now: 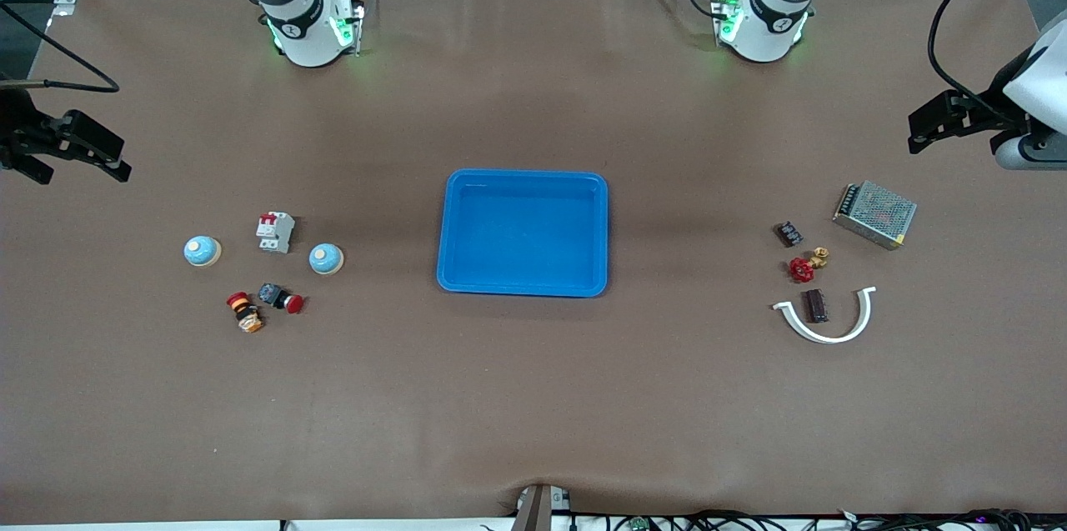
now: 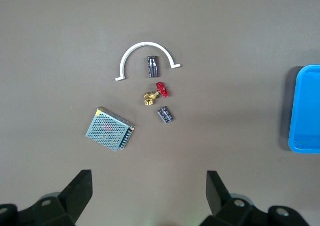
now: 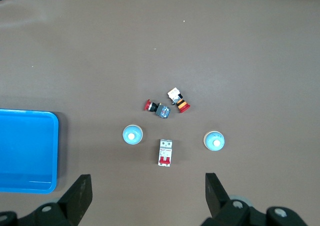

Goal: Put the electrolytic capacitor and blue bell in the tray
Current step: 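Reach the left gripper to a capacitor while the right gripper nears a bell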

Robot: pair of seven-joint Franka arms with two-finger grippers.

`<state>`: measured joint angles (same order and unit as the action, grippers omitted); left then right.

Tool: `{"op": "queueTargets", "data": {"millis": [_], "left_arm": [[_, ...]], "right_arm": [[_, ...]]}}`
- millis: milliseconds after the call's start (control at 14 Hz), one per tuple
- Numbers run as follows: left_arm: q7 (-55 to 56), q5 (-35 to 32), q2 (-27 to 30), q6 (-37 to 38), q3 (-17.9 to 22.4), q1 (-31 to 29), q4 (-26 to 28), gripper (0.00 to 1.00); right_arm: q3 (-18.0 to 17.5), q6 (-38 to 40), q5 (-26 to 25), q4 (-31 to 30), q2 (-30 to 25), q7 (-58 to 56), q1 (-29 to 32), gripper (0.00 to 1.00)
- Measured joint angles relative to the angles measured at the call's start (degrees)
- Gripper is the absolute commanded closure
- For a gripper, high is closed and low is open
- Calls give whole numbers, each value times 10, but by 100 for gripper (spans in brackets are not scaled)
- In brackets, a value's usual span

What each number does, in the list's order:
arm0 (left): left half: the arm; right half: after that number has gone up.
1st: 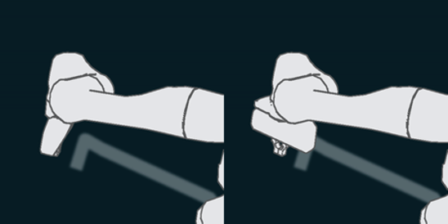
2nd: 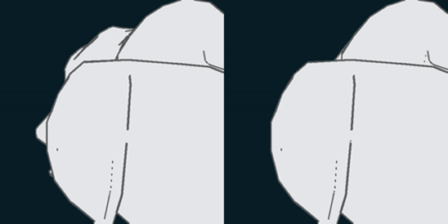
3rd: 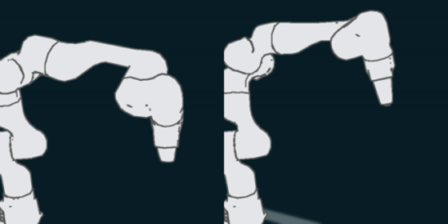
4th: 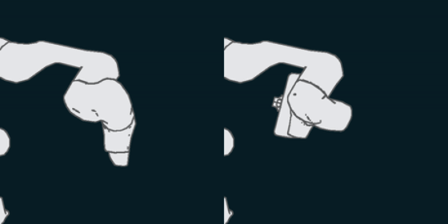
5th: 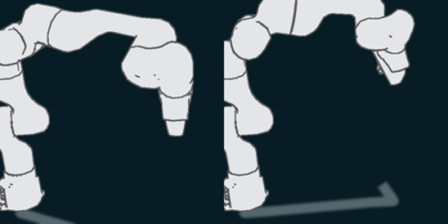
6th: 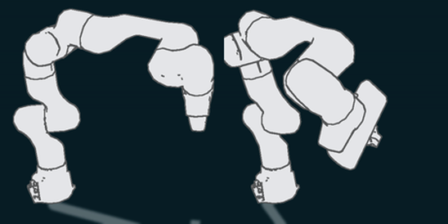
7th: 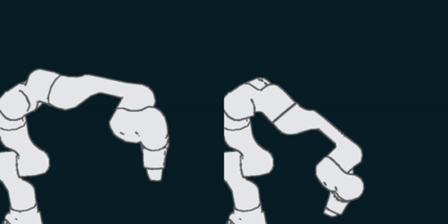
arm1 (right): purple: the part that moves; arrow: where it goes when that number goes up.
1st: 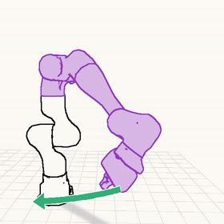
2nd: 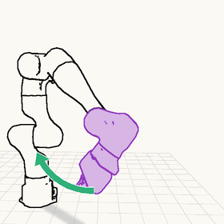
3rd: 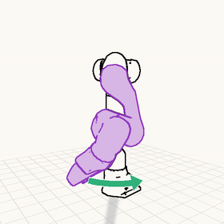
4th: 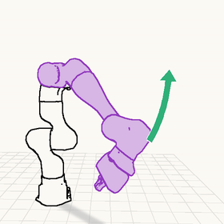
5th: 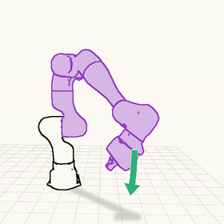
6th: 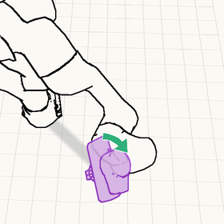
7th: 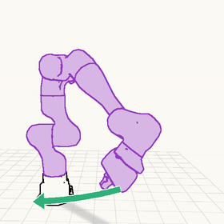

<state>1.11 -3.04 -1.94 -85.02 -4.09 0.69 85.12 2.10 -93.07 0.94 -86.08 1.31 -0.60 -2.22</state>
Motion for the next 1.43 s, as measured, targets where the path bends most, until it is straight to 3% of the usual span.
{"op": "queueTargets", "data": {"millis": [784, 1426], "left_arm": [[4, 0, -23, -19, 0, 0, 14, 0], [145, 0, -30, -156, -36, 0, 176, 0]], "right_arm": [[0, -2, 0, 1, 0, 0, -2, 0], [-2, -13, 0, 1, 6, 61, -40, 0]]}}
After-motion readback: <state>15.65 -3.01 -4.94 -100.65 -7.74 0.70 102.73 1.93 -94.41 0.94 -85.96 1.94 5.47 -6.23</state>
